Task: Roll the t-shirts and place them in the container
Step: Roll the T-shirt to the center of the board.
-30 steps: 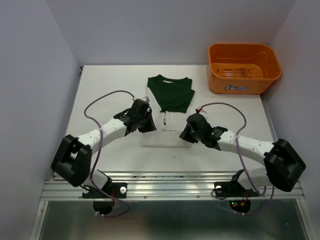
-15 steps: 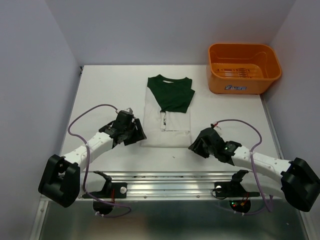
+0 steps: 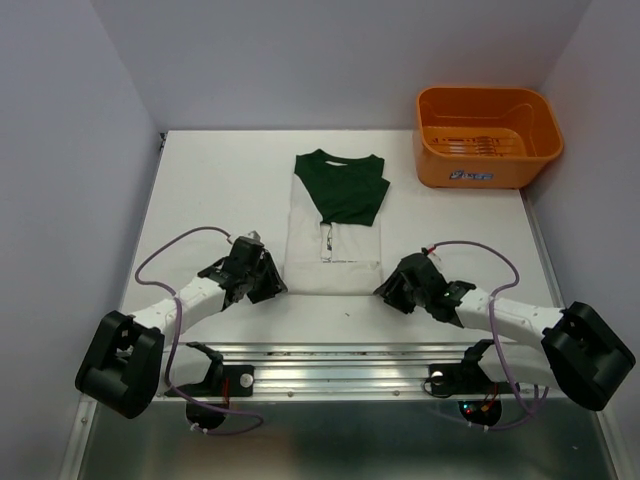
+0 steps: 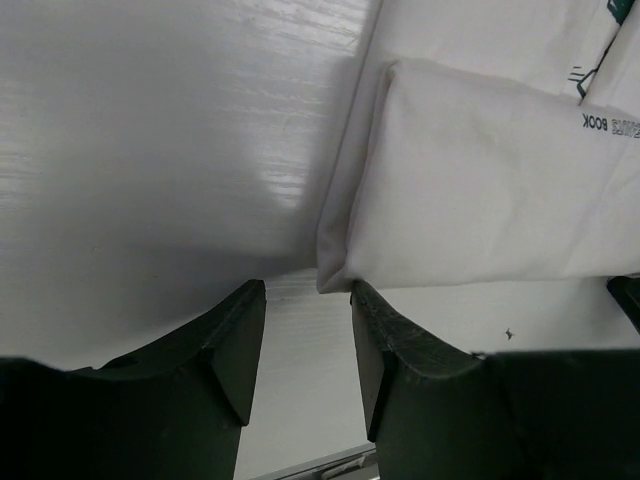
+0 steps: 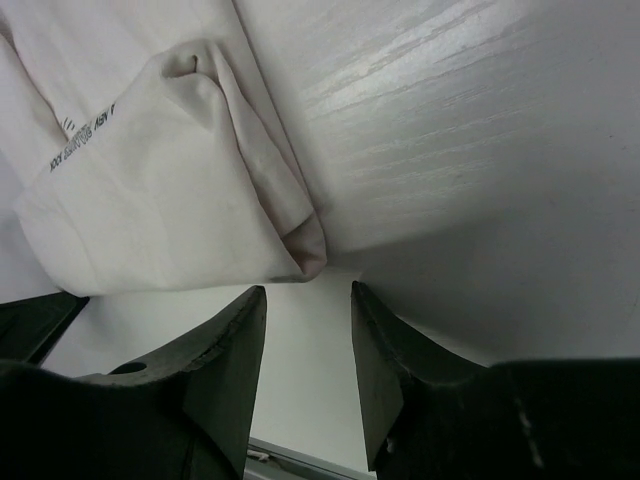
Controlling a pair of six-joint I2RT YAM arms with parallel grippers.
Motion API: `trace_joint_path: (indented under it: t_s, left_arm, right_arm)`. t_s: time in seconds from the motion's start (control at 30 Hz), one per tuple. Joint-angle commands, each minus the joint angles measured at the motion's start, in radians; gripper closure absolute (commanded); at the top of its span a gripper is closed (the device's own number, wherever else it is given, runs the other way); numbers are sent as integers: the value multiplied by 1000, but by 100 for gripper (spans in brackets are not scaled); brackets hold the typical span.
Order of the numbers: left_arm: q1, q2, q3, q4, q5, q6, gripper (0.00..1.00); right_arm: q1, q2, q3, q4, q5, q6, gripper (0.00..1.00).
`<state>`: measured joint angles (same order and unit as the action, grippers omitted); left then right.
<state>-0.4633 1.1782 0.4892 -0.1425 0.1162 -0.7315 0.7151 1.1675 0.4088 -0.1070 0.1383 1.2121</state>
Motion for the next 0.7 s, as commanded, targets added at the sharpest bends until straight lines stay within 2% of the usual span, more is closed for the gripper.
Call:
trace_joint_path:
  t_s: [0.0, 0.33, 0.5, 0.67]
  left_arm:
    - [8, -31, -32, 66, 5, -20, 50]
    - [9, 0, -37, 100, 23, -23, 60]
    - [8, 6, -17, 92, 25, -20, 73]
    - [8, 1, -9, 83, 25, -19, 74]
  right_arm:
    - [-22, 9, -8, 75, 0, 14, 55]
    - [-40, 27, -11, 90, -11, 1, 65]
    - [-40, 38, -11, 96, -17, -2, 74]
    - [-40, 40, -10, 96, -14, -2, 80]
